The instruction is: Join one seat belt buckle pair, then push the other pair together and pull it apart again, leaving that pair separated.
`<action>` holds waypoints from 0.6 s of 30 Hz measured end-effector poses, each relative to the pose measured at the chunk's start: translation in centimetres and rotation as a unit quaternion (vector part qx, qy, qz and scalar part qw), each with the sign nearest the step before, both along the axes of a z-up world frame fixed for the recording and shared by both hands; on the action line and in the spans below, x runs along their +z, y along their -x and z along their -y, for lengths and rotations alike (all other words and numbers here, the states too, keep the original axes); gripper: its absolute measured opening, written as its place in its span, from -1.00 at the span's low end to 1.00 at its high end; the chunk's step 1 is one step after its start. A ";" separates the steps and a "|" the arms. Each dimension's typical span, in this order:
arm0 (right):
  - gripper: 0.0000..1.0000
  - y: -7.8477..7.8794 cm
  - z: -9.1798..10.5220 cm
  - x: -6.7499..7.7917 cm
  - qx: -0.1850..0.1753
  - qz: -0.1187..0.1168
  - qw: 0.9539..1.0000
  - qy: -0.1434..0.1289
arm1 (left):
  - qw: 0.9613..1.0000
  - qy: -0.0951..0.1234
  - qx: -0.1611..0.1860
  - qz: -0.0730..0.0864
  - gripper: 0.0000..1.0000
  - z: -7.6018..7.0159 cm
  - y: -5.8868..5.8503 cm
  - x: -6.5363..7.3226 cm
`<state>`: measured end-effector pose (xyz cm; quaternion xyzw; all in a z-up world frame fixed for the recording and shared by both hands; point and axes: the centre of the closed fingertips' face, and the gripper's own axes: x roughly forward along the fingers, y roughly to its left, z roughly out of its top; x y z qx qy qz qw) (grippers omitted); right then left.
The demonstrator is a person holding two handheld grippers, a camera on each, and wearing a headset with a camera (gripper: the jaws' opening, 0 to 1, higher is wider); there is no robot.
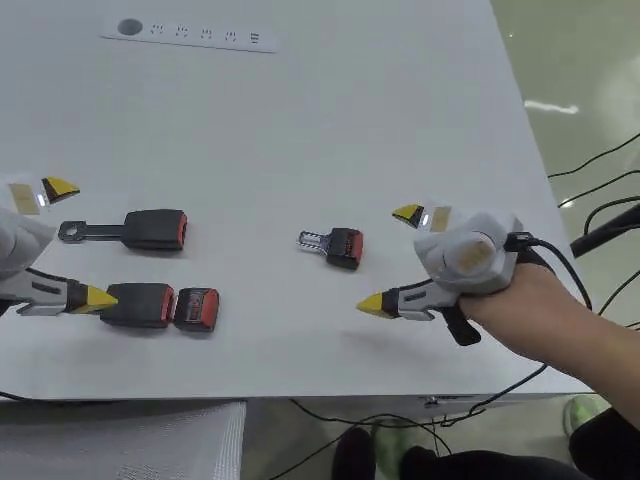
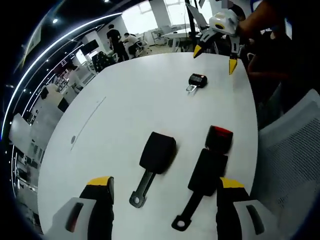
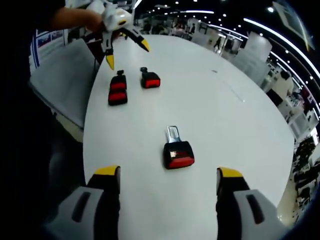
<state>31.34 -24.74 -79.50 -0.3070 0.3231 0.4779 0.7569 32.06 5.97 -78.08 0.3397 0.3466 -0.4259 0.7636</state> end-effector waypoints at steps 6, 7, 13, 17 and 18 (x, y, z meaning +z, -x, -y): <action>0.84 0.7 0.2 0.9 0.013 0.013 1.000 -0.007 | 1.000 0.017 0.018 -0.008 0.88 -1.5 1.5 0.4; 0.92 0.8 0.3 0.9 0.014 0.017 1.000 -0.006 | 1.000 0.018 0.019 -0.012 0.92 -1.7 1.9 0.4; 1.00 2.1 -0.4 1.0 0.022 0.016 0.999 -0.029 | 0.999 0.025 0.029 -0.016 1.00 -3.9 3.5 0.5; 1.00 2.8 -1.1 1.2 0.012 0.008 0.999 -0.041 | 0.999 0.032 0.039 -0.013 1.00 -4.7 3.7 0.7; 1.00 3.0 -1.4 1.2 0.011 0.007 0.999 -0.042 | 0.999 0.023 0.035 -0.013 1.00 -5.1 4.0 0.4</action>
